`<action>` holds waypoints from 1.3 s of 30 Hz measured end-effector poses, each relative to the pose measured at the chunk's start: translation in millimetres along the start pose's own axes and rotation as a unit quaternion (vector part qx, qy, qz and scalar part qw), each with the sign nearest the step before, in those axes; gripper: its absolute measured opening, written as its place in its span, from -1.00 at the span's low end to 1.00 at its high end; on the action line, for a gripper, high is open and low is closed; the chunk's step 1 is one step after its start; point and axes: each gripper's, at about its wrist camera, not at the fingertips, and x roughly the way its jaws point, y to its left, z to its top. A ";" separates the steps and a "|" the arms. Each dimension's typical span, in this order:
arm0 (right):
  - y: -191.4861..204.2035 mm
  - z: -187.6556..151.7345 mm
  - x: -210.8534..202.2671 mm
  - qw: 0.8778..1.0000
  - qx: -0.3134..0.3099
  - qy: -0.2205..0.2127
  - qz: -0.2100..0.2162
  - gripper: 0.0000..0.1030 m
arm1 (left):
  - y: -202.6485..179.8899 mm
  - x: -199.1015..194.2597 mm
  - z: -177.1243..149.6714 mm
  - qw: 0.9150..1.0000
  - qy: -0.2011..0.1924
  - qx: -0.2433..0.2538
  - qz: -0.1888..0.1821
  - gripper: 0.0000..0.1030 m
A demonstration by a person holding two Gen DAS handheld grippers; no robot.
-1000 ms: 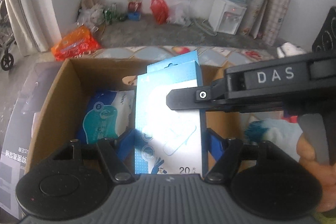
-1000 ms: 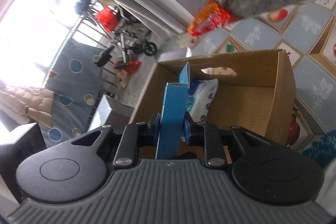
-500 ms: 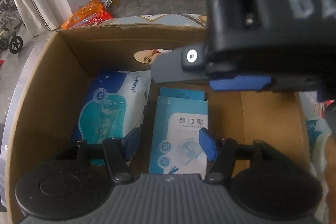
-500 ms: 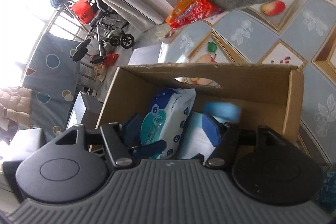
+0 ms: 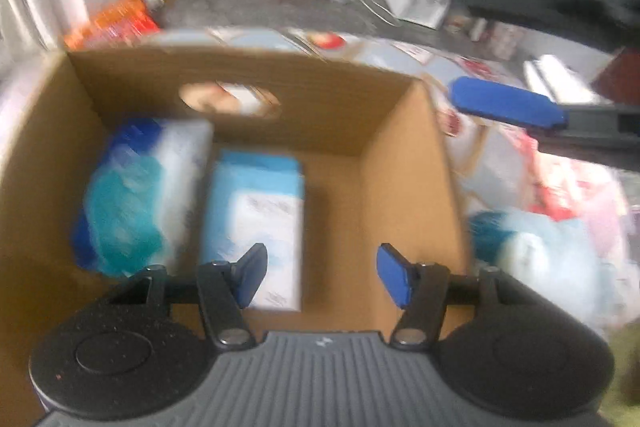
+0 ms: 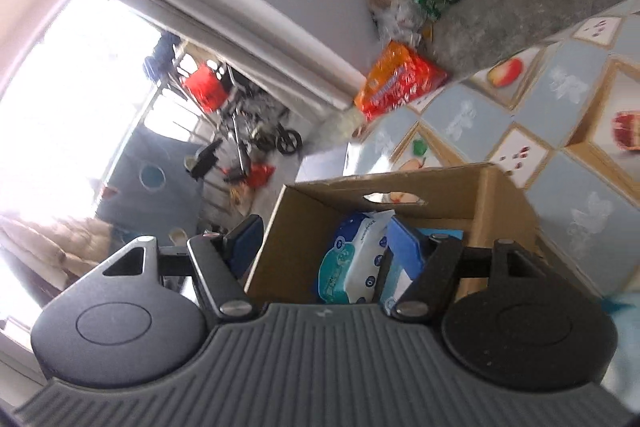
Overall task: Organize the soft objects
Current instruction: 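Move both grippers back from the box toward the pile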
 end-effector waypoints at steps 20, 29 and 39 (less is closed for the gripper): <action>-114.0 -63.6 -200.4 0.993 0.059 -0.090 -0.052 0.36 | 31.1 52.3 22.7 0.995 0.017 -0.102 0.015 -0.07; -130.7 -70.0 -257.4 0.984 0.053 -0.144 -0.093 0.38 | -1.5 -14.5 15.8 0.991 -0.087 -0.089 0.046 0.11; -174.0 -67.1 -308.0 0.971 0.049 -0.179 -0.151 0.50 | -147.9 -72.9 3.5 0.986 -0.137 0.093 0.004 0.41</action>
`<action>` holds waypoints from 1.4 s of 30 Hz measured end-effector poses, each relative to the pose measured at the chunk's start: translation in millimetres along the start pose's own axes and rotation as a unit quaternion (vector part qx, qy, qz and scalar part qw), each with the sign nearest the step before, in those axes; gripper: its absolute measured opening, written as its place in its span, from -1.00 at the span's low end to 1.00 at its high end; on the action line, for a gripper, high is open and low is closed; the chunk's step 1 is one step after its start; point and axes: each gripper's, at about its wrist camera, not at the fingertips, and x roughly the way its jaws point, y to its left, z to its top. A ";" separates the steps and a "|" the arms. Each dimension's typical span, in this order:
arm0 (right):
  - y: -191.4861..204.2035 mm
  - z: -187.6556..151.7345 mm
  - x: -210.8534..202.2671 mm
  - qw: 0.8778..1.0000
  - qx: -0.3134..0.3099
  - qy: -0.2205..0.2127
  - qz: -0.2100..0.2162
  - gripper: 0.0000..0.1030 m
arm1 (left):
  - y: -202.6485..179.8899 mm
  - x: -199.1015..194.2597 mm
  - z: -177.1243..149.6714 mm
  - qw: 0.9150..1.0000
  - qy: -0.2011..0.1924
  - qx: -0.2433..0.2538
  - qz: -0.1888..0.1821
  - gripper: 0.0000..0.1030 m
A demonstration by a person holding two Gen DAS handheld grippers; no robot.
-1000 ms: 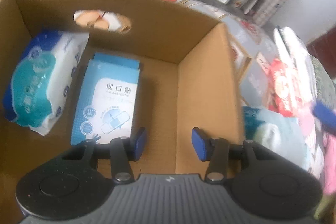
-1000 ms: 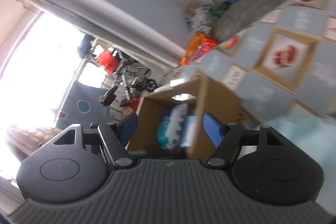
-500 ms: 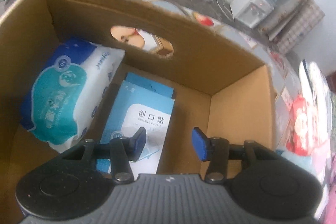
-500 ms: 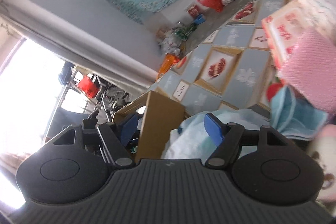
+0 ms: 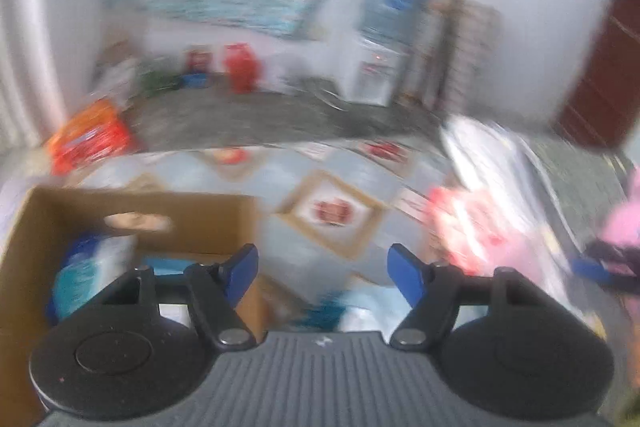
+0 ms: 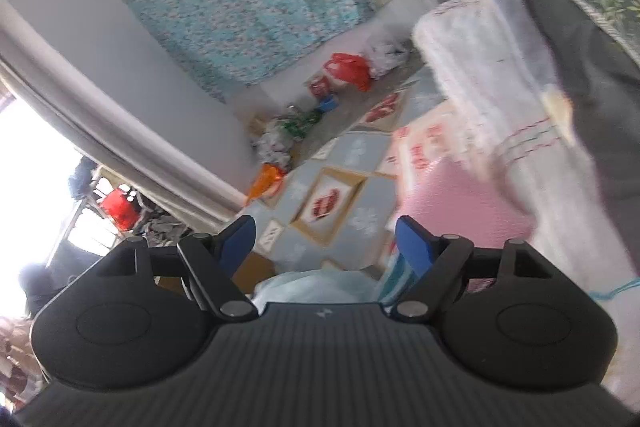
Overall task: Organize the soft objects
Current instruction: 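Move both grippers back from the box toward the pile, then close both grippers on the pink knitted cloth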
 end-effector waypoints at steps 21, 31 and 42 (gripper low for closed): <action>-92.6 41.5 80.3 0.998 -0.012 0.063 -0.019 0.06 | -201.5 174.5 -34.2 0.973 0.191 0.069 -0.109 -0.14; -112.1 41.4 104.6 0.996 -0.003 0.087 0.001 0.07 | -203.9 214.9 -29.8 0.971 0.215 0.031 -0.102 -0.01; -125.9 44.1 106.6 0.995 0.035 0.091 0.033 0.02 | -211.5 211.8 -28.0 0.976 0.187 0.025 -0.110 0.15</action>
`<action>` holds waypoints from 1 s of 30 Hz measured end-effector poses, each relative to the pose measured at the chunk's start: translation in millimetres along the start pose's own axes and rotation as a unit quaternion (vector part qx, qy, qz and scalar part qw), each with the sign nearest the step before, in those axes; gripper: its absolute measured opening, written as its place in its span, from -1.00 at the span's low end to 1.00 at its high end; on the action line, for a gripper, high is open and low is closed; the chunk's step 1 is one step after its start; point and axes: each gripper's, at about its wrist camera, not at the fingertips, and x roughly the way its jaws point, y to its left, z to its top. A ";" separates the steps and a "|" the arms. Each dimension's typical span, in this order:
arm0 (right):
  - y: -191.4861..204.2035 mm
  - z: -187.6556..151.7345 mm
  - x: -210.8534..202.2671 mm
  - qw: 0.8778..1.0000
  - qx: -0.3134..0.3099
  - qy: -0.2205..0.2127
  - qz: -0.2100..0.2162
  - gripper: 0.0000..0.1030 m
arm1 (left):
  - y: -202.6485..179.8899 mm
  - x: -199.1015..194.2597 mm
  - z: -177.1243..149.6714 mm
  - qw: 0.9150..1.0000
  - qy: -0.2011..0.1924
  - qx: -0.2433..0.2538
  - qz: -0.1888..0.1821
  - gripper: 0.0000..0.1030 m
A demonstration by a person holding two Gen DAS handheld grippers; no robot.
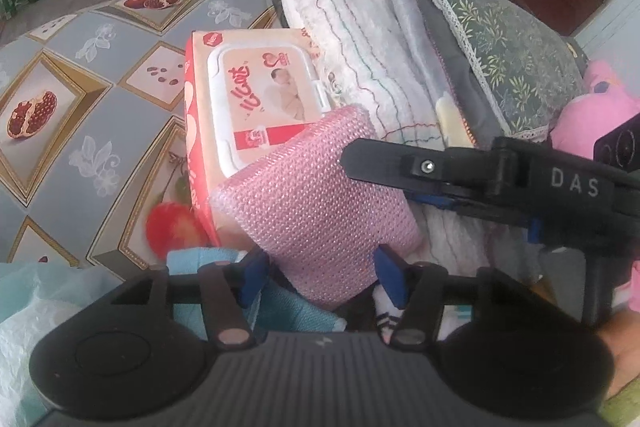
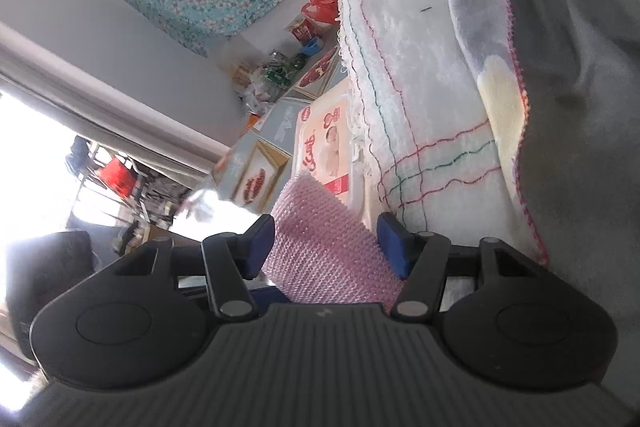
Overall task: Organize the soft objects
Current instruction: 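Close both grippers on the pink knitted cloth, then carry the pink knitted cloth with both grippers over the cardboard box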
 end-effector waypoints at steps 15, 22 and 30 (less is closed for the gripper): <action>53.3 -8.6 -57.1 0.997 -0.018 -0.064 0.028 -0.02 | -12.3 -71.7 -4.3 0.997 -0.074 0.012 -0.025 0.15; 125.2 -27.6 -86.2 0.993 -0.049 -0.082 0.063 -0.03 | 4.3 -148.6 -25.0 0.992 -0.121 0.006 -0.031 0.15; 244.2 -66.8 -59.4 0.987 -0.094 -0.044 0.124 -0.03 | 76.4 -248.2 -74.5 0.983 -0.181 -0.028 0.006 0.15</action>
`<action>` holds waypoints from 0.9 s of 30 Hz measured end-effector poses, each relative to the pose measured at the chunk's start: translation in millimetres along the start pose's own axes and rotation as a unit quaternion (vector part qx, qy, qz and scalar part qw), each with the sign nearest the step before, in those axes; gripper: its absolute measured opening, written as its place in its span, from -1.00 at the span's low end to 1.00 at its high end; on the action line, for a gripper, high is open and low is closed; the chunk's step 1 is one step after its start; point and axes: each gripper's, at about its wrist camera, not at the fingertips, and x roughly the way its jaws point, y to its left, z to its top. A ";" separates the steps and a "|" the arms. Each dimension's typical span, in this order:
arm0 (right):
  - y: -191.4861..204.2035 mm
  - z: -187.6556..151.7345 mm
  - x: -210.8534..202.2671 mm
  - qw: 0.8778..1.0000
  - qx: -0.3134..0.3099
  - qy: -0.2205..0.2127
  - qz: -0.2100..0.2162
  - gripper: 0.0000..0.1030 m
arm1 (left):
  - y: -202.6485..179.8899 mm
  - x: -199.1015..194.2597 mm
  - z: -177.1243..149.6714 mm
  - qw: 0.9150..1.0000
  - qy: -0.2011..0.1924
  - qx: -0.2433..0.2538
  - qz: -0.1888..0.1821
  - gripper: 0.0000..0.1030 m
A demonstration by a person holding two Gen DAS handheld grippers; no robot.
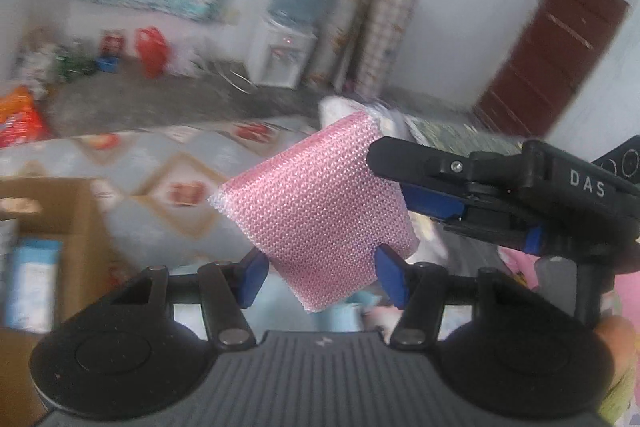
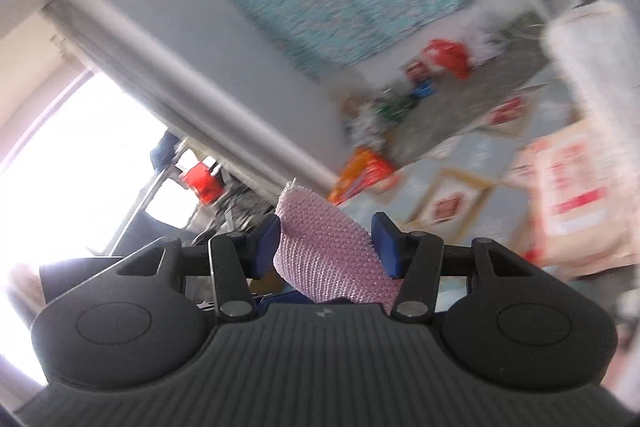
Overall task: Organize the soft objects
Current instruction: 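Carry the pink knitted cloth with both grippers over the cardboard box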
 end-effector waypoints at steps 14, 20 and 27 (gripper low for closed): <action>87.8 -79.5 205.1 0.988 0.047 0.145 -0.003 0.01 | 204.8 -35.6 -30.2 0.988 0.049 -0.133 0.061 0.15; 81.0 -87.1 228.7 0.989 0.042 0.128 -0.053 0.02 | 246.2 -4.9 -27.5 0.987 0.081 -0.140 0.010 0.19; 62.9 -77.2 233.5 0.991 0.030 0.108 -0.079 0.19 | 264.4 24.1 -22.3 0.986 0.088 -0.138 0.034 0.26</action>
